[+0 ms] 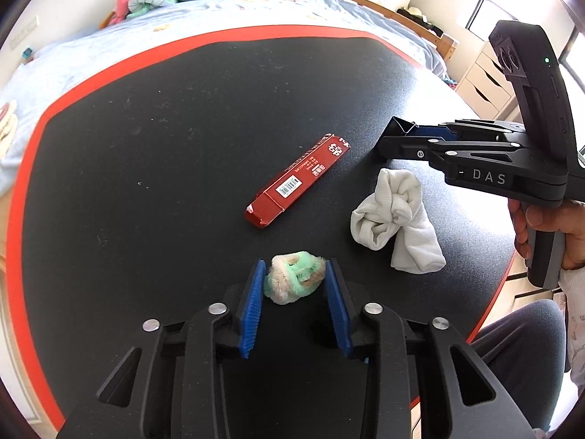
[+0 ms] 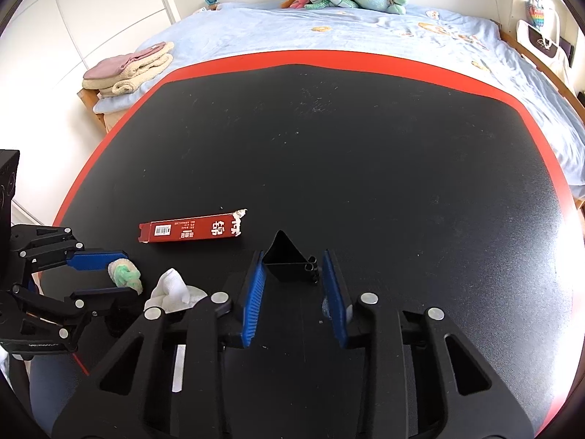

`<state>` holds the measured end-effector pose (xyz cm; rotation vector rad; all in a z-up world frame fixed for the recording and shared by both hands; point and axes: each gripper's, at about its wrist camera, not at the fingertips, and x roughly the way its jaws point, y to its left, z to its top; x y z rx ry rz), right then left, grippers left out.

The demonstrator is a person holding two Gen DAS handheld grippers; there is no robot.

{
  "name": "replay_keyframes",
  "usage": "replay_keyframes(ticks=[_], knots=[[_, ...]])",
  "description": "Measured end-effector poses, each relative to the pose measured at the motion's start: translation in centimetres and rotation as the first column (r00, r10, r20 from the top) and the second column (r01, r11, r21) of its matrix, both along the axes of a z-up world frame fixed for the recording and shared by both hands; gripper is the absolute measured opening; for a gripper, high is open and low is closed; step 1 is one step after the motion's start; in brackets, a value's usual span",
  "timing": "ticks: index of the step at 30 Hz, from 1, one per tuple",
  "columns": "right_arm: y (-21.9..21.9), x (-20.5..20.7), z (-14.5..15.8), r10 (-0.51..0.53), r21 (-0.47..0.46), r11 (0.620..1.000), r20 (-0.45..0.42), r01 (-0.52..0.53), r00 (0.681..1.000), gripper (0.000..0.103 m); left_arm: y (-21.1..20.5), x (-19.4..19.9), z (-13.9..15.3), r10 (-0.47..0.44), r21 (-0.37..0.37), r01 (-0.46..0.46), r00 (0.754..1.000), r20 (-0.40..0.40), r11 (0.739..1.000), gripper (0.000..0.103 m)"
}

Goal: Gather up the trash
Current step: 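Grasp the green-white crumpled ball with the left gripper while the right gripper grasps the black triangular holder, then carry both held items over the pink bin and open both grippers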

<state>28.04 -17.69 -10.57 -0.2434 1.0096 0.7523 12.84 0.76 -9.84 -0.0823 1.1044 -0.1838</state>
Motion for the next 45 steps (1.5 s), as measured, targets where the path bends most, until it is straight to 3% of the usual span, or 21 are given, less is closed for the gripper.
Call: replay_keyframes(ticks=[4,5,18,29,45], knots=[[-0.1,0.0,0.1,0.002,0.007,1.000,0.008,-0.002,1.000,0.025,0.1,-0.1,-0.1,0.000,-0.007,0.000,1.000,0.004,1.000,0.030],[-0.1,0.0,0.1,0.001,0.009,1.000,0.007,-0.001,1.000,0.025,0.2,0.0,0.0,0.003,-0.007,-0.003,1.000,0.005,1.000,0.021],[-1.8,-3.1,3.4,-0.012,0.027,1.000,0.049,0.011,0.999,0.025,-0.4,-1.4,2.5,0.001,0.001,-0.001,0.998,0.055,1.000,0.020],[-5.9,-10.5,7.8,-0.023,0.061,0.998,0.083,0.018,0.996,0.025,-2.5,-5.4,6.5,-0.034,0.004,0.034,0.992,0.125,0.999,0.020],[-11.4,-20.9,8.7,-0.033,0.037,0.999,0.074,0.031,0.997,0.025,-6.8,-12.0,7.7,-0.103,-0.007,0.105,0.983,0.149,0.994,0.020]])
